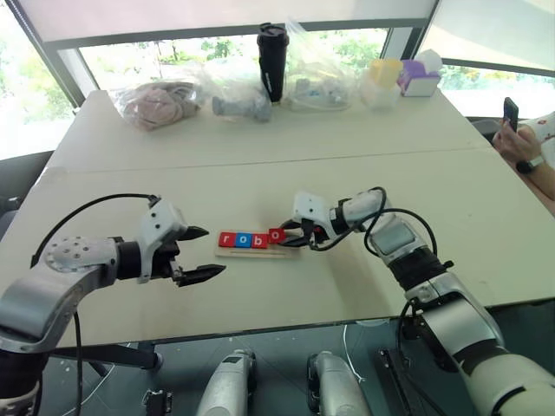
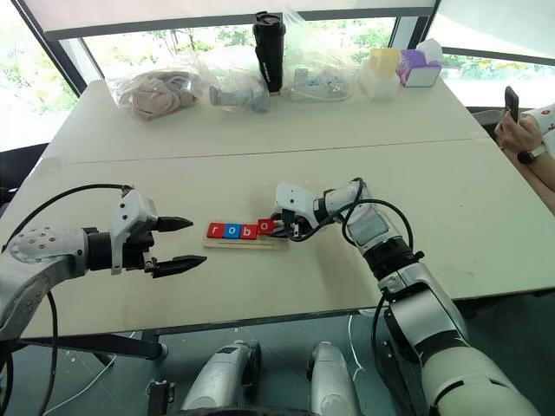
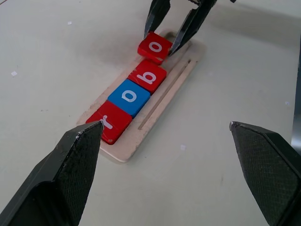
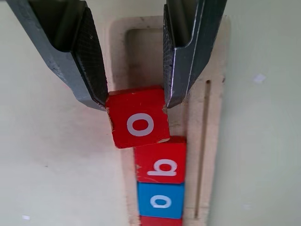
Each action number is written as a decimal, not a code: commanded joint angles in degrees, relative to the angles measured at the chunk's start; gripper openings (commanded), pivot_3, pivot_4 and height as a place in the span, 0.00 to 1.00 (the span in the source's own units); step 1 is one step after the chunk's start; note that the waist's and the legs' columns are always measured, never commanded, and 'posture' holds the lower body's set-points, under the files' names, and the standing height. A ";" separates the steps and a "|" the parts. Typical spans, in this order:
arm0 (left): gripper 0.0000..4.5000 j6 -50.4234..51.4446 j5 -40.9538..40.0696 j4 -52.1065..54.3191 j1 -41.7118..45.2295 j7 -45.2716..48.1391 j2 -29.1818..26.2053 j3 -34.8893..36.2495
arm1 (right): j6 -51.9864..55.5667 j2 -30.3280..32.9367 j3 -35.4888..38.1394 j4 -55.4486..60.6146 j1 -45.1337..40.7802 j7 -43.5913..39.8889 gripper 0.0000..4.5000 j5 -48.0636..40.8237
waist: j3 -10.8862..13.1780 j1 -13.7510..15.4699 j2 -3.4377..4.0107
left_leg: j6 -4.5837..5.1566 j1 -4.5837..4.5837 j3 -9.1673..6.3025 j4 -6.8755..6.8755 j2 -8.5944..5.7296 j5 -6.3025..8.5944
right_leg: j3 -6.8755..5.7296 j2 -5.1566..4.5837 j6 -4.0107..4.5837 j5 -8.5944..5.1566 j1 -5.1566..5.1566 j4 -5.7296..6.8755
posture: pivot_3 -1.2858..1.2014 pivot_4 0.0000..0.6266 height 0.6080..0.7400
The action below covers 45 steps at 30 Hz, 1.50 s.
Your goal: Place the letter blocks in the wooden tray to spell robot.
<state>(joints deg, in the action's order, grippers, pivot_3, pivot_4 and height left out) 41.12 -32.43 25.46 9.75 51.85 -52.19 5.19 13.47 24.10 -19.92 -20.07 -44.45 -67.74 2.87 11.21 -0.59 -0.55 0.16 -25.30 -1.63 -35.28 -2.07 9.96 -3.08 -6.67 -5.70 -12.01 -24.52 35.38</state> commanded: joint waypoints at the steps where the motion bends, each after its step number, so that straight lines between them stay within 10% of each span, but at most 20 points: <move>1: 1.00 -0.71 0.39 1.06 0.46 -0.27 0.29 -0.01 | 5.69 1.43 1.15 8.71 2.02 1.21 0.25 -0.88 | 0.00 -0.04 0.00 | 0.00 0.00 0.00 0.00 0.00 0.00 | 0.00 0.00 0.00 0.00 0.00 -0.01 | 0.52 0.24 1.00; 35: 1.00 -0.57 1.57 0.60 1.94 -1.08 2.86 -1.41 | 15.10 -0.11 -3.64 11.52 1.77 6.58 0.25 -1.23 | -0.01 -0.12 -0.01 | 0.01 0.01 0.01 -0.02 0.02 0.00 | -0.01 -0.01 0.07 -0.03 -0.01 0.05 | 0.52 0.24 1.00; 42: 1.00 -0.60 1.59 0.52 2.09 -1.32 2.96 -1.51 | 15.06 -0.06 -3.75 11.85 1.69 6.79 0.99 -1.05 | -0.01 -0.13 -0.01 | 0.01 0.01 0.01 -0.02 0.02 0.00 | -0.01 -0.01 0.07 -0.03 -0.01 0.05 | 0.52 0.24 1.00; 45: 1.00 -0.66 1.70 0.36 2.32 -1.37 3.01 -1.67 | 14.85 0.10 -2.80 12.20 1.32 7.39 0.99 -1.28 | -0.01 -0.12 -0.01 | 0.01 0.00 0.02 -0.02 0.02 0.00 | -0.01 -0.01 0.07 -0.03 -0.01 0.04 | 0.52 0.24 1.00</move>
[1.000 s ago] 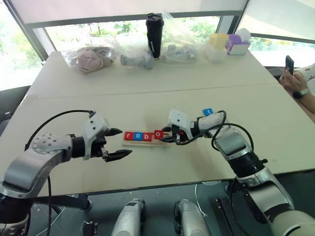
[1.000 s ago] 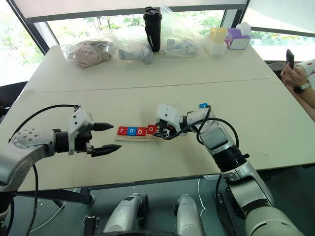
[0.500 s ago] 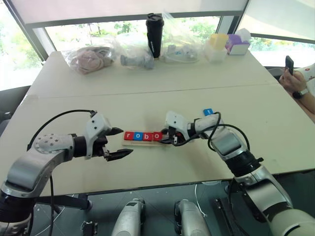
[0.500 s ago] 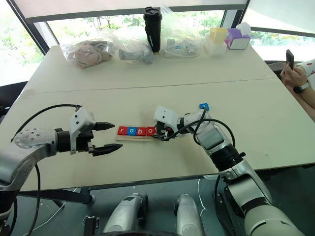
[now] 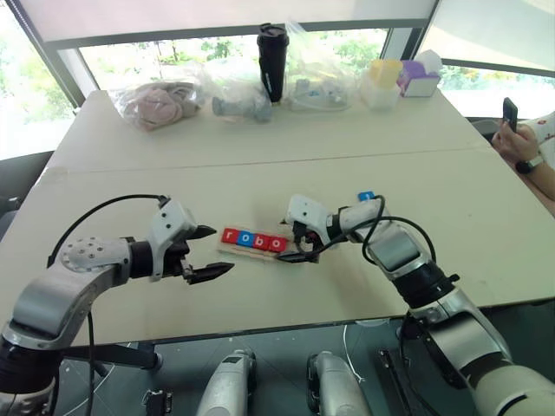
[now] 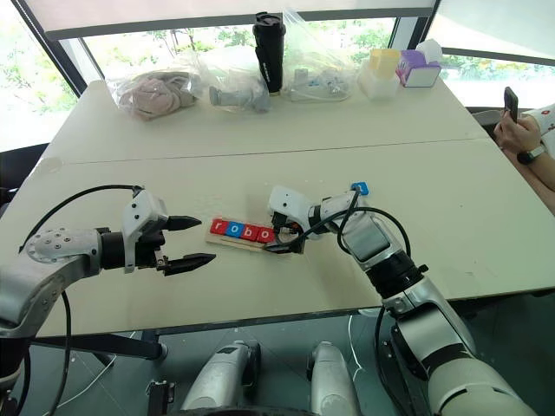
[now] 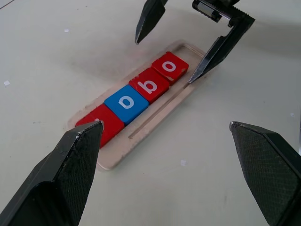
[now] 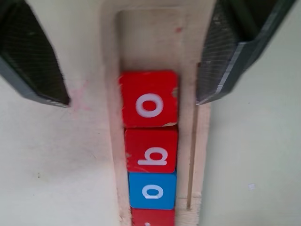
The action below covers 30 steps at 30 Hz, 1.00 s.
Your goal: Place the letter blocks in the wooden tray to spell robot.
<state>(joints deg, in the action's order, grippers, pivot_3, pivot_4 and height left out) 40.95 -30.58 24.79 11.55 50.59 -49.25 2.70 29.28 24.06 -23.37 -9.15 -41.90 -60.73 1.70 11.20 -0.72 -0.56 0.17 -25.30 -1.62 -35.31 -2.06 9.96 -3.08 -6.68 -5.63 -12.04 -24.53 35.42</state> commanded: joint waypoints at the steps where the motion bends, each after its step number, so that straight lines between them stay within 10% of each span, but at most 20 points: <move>1: 1.00 -0.45 -0.13 1.05 0.61 -0.15 0.10 0.74 | -1.03 0.00 1.50 1.45 -1.61 0.79 0.99 -0.54 | 0.00 0.02 0.00 | 0.00 0.00 0.00 0.00 0.00 0.00 | 0.00 0.00 0.00 0.00 0.00 0.00 | 0.52 0.24 1.00; 20: 1.00 -0.49 -0.41 1.44 0.62 -0.26 0.27 1.31 | 5.66 4.58 28.42 3.75 7.15 33.52 0.99 -0.25 | -0.01 0.44 -0.02 | 0.00 -0.04 0.02 0.01 -0.02 0.00 | 0.01 -0.04 0.09 -0.05 0.02 -0.05 | 0.52 0.24 1.00; 30: 1.00 -1.20 0.48 -0.35 2.85 1.06 0.97 -0.90 | 8.71 -0.93 30.90 -0.93 7.47 40.32 0.99 -3.53 | 0.00 -0.18 0.01 | 0.03 0.05 0.09 -0.01 0.05 -0.02 | 0.03 0.06 0.16 -0.01 -0.01 0.07 | 0.52 0.24 1.00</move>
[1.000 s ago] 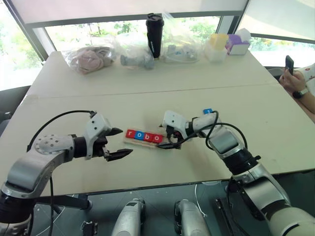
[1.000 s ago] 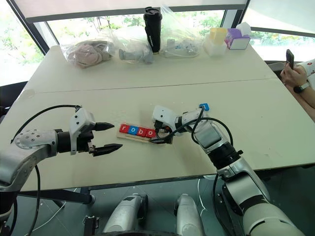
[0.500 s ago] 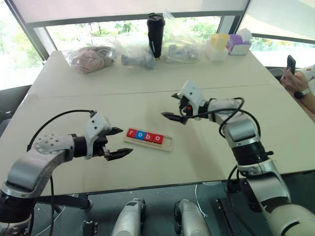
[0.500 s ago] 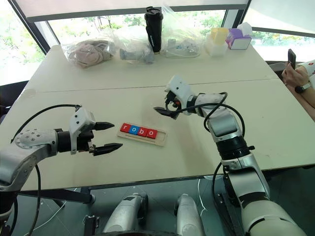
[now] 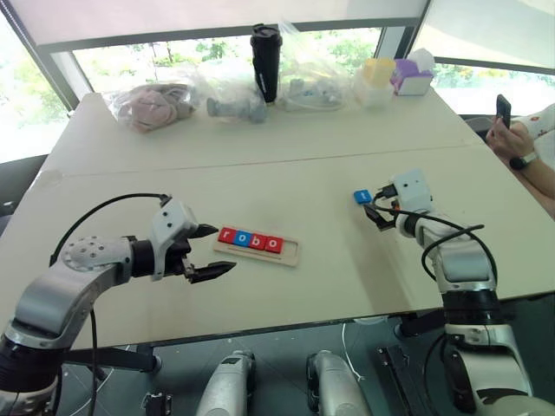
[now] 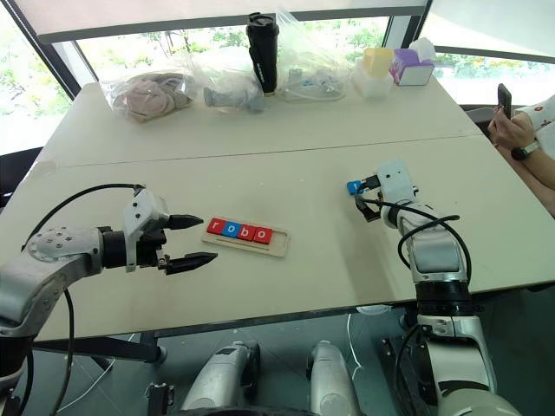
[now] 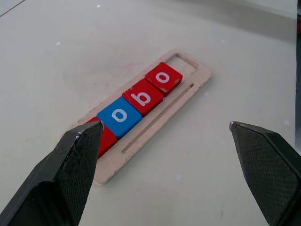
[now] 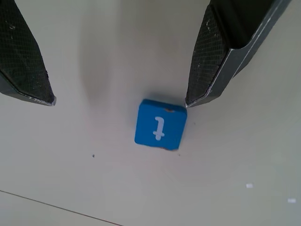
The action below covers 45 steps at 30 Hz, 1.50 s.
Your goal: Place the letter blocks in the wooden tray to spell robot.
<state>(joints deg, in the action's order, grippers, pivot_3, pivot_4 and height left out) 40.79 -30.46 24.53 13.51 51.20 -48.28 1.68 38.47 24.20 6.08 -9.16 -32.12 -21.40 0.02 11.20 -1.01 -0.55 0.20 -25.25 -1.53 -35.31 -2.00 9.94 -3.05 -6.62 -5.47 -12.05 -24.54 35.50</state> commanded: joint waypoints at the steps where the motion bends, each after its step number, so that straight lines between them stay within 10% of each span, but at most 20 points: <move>1: 1.00 -1.10 0.46 -0.21 1.04 0.44 0.01 -0.01 | -0.44 -1.91 1.96 -2.43 -3.20 1.49 0.99 -2.57 | 0.00 0.15 0.00 | 0.00 0.00 -0.01 -0.01 0.02 0.00 | 0.00 0.00 0.00 0.00 0.01 0.00 | 0.52 0.24 1.00; 11: 1.00 -0.06 -0.72 1.04 -0.11 -0.14 -0.37 2.07 | -5.21 -2.91 2.26 -19.00 -9.31 6.13 0.99 -2.67 | -0.01 0.17 -0.01 | 0.00 -0.06 -0.01 0.00 -0.05 0.00 | 0.01 -0.04 -0.08 0.02 0.07 -0.15 | 0.52 0.24 1.00; 19: 1.00 0.39 -1.70 1.63 1.75 0.29 -1.47 2.78 | -5.39 -3.18 1.64 -21.45 -11.01 7.59 0.27 -3.20 | -0.01 0.34 -0.01 | 0.01 -0.02 -0.05 -0.02 -0.05 -0.01 | 0.01 -0.04 -0.02 -0.01 0.11 -0.11 | 0.52 0.24 1.00; 25: 1.00 0.12 -1.40 1.16 3.24 0.40 -0.78 1.41 | -1.46 -2.09 1.34 -15.96 -10.15 8.07 0.27 -3.48 | -0.01 0.35 -0.01 | 0.01 -0.02 -0.05 -0.02 -0.05 -0.01 | 0.00 -0.04 -0.04 0.00 0.12 -0.12 | 0.52 0.24 1.00; 28: 1.00 -0.28 -1.52 0.55 4.53 0.33 0.16 1.10 | 14.96 -2.46 6.46 5.50 -4.73 11.64 0.27 -5.81 | 0.00 0.55 0.00 | 0.01 -0.07 -0.11 0.00 -0.05 -0.01 | -0.01 -0.04 -0.13 0.00 0.09 -0.11 | 0.52 0.24 1.00; 36: 1.00 0.41 -3.74 -0.94 7.51 1.66 2.91 0.72 | 50.01 -22.58 13.47 40.50 1.81 22.22 0.27 -5.16 | -0.03 0.02 0.02 | 0.01 -0.01 -0.13 0.07 0.03 0.00 | -0.02 0.05 -0.10 -0.04 -0.03 0.06 | 0.52 0.24 1.00; 45: 1.00 0.11 -2.70 -2.82 9.07 3.74 3.27 -1.40 | 54.03 -33.32 10.77 43.76 3.21 26.49 0.27 -2.54 | -0.04 0.39 0.06 | -0.01 -0.10 -0.13 0.04 -0.04 0.00 | -0.01 -0.05 0.00 -0.05 -0.07 -0.03 | 0.52 0.24 1.00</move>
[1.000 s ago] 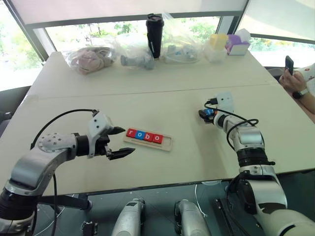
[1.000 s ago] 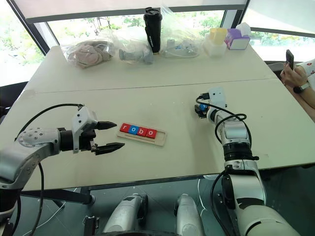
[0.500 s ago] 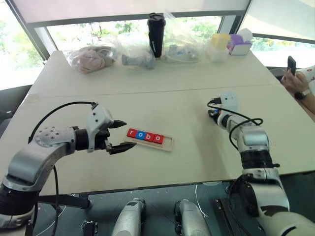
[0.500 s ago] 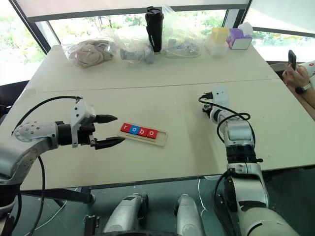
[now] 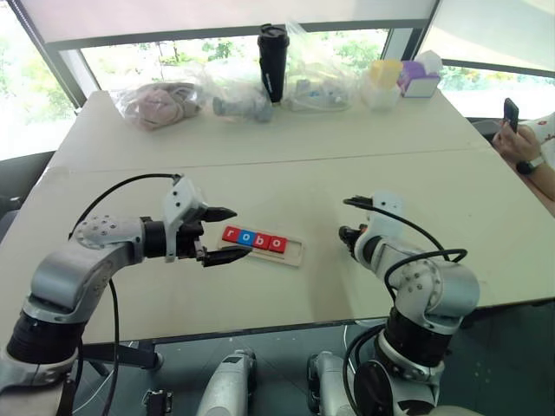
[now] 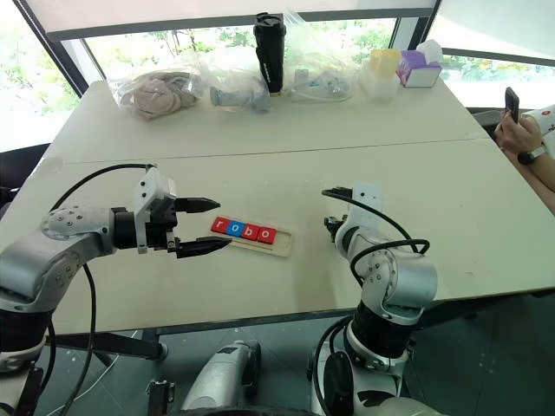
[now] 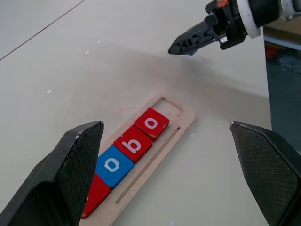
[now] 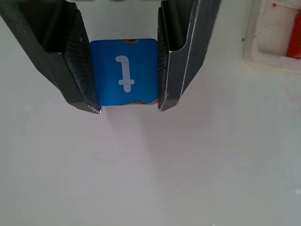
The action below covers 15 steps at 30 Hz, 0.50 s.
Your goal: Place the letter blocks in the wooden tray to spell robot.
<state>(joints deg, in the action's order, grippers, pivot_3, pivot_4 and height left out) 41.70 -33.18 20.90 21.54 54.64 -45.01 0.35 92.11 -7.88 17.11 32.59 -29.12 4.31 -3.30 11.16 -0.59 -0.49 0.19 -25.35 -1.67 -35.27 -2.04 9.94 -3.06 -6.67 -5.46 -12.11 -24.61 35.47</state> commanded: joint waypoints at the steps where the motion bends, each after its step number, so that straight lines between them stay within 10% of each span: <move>1: 1.00 -0.86 0.09 0.80 0.98 0.31 0.08 -0.20 | 0.39 -1.27 -0.40 1.86 0.47 0.86 0.27 0.90 | 0.00 -0.10 0.00 | 0.00 -0.01 0.02 0.01 -0.01 0.00 | 0.00 -0.01 -0.01 0.00 0.02 -0.08 | 0.52 0.24 1.00; 3: 1.00 -0.97 0.23 0.69 0.88 0.38 0.14 -0.31 | 0.39 -1.14 -0.73 1.50 0.98 0.71 0.27 0.92 | 0.00 -0.18 0.00 | 0.00 -0.02 0.05 0.04 -0.02 0.00 | 0.02 -0.01 -0.02 0.01 0.01 -0.12 | 0.52 0.24 1.00; 10: 1.00 -1.61 0.63 0.27 0.30 0.46 0.04 -0.34 | 0.39 1.69 -2.57 0.87 2.52 -0.79 0.99 0.34 | -0.01 -0.15 -0.01 | 0.00 0.02 0.01 0.10 0.04 0.00 | -0.02 0.05 -0.01 0.00 -0.01 -0.07 | 0.52 0.24 1.00; 15: 1.00 -2.18 0.70 0.35 -0.09 1.62 -0.85 -0.64 | -14.28 22.96 -5.19 -4.03 0.44 -16.87 0.99 -6.19 | 0.03 -0.04 0.04 | 0.00 -0.05 0.03 0.01 -0.08 0.00 | -0.01 -0.10 -0.01 -0.01 0.10 -0.31 | 0.52 0.24 1.00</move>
<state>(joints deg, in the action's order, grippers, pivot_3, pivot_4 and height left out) 40.75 -32.86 20.59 21.02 55.27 -45.09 -0.69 84.66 12.22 10.08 29.05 -26.81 -6.28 -6.35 11.19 -0.62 -0.45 0.20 -25.40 -1.59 -35.26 -2.14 9.95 -3.06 -6.79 -5.49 -12.12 -24.50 35.08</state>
